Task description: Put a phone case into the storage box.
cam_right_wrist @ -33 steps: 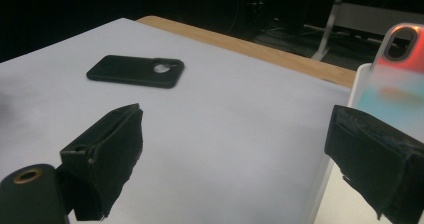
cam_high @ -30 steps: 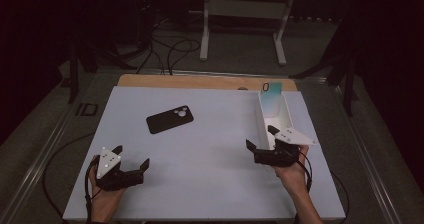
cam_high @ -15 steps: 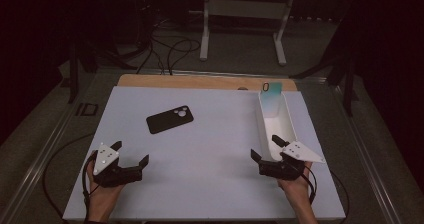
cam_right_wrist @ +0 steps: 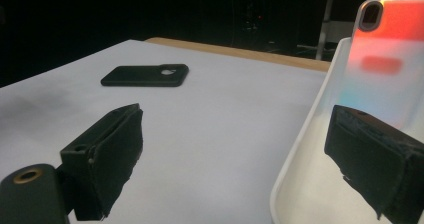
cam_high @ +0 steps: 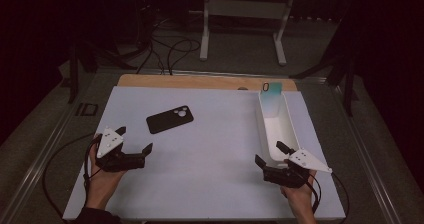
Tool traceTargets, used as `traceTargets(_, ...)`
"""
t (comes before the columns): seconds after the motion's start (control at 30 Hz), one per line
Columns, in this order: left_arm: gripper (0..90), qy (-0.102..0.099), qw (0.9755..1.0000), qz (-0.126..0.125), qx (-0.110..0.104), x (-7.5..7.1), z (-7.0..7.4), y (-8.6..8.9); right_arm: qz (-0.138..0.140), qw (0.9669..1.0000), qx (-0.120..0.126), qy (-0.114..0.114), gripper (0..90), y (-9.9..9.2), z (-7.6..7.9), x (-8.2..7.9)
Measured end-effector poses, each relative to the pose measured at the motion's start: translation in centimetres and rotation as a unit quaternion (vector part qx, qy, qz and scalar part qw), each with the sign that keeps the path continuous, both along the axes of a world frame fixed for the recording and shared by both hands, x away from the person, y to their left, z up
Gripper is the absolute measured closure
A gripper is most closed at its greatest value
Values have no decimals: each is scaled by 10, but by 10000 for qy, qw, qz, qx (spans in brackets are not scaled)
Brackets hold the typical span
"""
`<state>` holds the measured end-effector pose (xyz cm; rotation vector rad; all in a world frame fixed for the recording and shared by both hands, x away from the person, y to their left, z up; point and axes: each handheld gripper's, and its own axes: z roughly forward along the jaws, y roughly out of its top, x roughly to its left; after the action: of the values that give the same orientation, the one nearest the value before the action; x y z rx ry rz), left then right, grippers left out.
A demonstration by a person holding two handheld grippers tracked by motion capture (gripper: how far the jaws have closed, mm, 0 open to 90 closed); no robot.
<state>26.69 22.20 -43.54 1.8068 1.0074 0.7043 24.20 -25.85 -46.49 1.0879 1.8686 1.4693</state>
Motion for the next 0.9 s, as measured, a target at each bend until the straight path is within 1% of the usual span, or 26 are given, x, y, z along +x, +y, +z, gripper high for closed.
traceTargets(0.03,4,14,10000,-10,0,3,1,-1,2,10000,-15,-4,84,0,0,0)
traceTargets(0.07,4,14,10000,-10,0,3,1,-1,-2,10000,-9,2,84,0,0,0)
traceTargets(0.1,4,39,10000,-24,-47,10,1,-2,5,10000,2,-6,84,0,-1,0)
traceTargets(0.13,4,53,10000,-24,-68,13,2,-3,6,10000,4,-4,84,0,-1,0)
traceTargets(0.23,6,107,9999,-40,-54,23,3,-5,-20,10000,17,1,84,-1,-2,0)
traceTargets(0.3,10,162,9998,-21,-89,31,4,-6,-31,10000,10,8,84,-1,-2,0)
traceTargets(0.37,15,185,9998,-16,-122,33,4,-6,-35,10000,36,-5,84,-1,-2,-1)
traceTargets(0.4,17,215,9997,-11,-148,39,4,-7,-46,10000,30,-14,84,-2,-2,-1)
traceTargets(0.43,18,215,9997,-11,-148,39,4,-7,-52,10000,37,-15,84,-2,-1,-1)
traceTargets(0.47,21,235,9997,-15,-110,44,4,-8,-65,10000,53,-22,84,-2,-1,-1)
traceTargets(0.6,28,313,9995,-15,-60,56,3,-10,-77,9999,66,-35,84,-3,-1,-1)
traceTargets(0.63,31,313,9995,-15,-60,56,3,-10,-73,9999,79,-32,84,-3,-1,-1)
traceTargets(0.67,33,360,9993,-13,-22,62,1,-12,-69,9999,81,-34,84,-3,0,-2)
traceTargets(0.77,46,411,9992,-14,-17,66,0,-12,-74,9999,86,-35,85,-3,0,-2)
traceTargets(0.8,60,528,9986,-1,-1,75,-4,-13,-77,9999,96,-34,85,-3,0,-2)
traceTargets(0.83,68,528,9986,-1,-1,75,-4,-13,-77,9999,96,-34,85,-3,0,-2)
traceTargets(0.9,75,600,9982,76,29,83,-9,-14,-85,9999,131,-12,85,-4,0,-1)
